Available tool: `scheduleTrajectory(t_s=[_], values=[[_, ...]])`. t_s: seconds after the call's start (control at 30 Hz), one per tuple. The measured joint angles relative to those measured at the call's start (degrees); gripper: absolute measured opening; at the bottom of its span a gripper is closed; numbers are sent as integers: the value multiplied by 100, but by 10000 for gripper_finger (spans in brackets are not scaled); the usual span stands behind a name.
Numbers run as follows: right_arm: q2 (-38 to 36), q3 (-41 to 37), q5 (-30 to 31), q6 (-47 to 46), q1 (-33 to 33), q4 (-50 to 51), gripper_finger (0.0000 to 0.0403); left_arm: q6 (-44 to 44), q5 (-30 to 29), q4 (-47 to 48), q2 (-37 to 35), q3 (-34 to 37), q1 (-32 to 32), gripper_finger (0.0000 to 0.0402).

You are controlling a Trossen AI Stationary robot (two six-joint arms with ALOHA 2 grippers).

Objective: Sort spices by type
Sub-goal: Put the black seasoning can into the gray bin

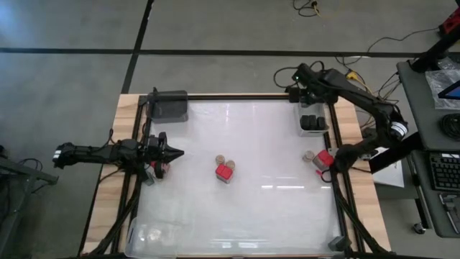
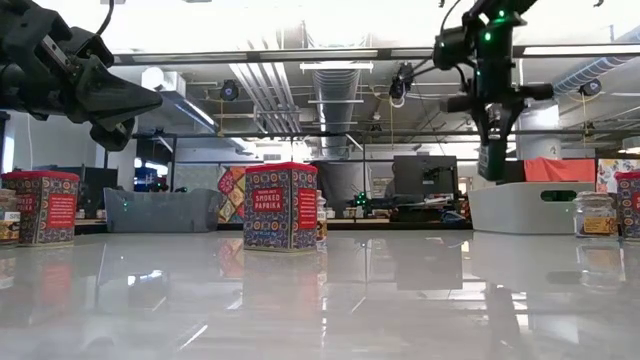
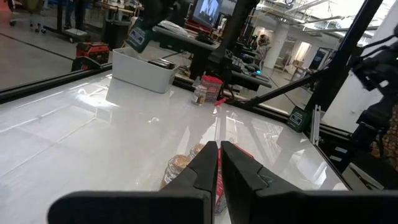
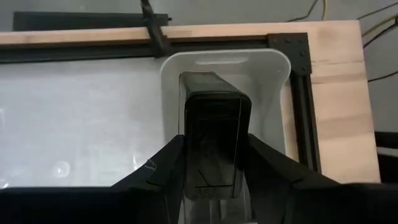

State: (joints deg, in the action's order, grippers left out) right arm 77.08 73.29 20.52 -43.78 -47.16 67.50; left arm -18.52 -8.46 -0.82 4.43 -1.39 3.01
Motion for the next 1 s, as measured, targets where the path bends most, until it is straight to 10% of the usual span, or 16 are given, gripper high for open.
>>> scheduleTrajectory(t_s=[1.0], values=[[1644, -33, -1203, 1667, -803, -332, 138, -2, 0, 0, 0, 0, 1, 4]])
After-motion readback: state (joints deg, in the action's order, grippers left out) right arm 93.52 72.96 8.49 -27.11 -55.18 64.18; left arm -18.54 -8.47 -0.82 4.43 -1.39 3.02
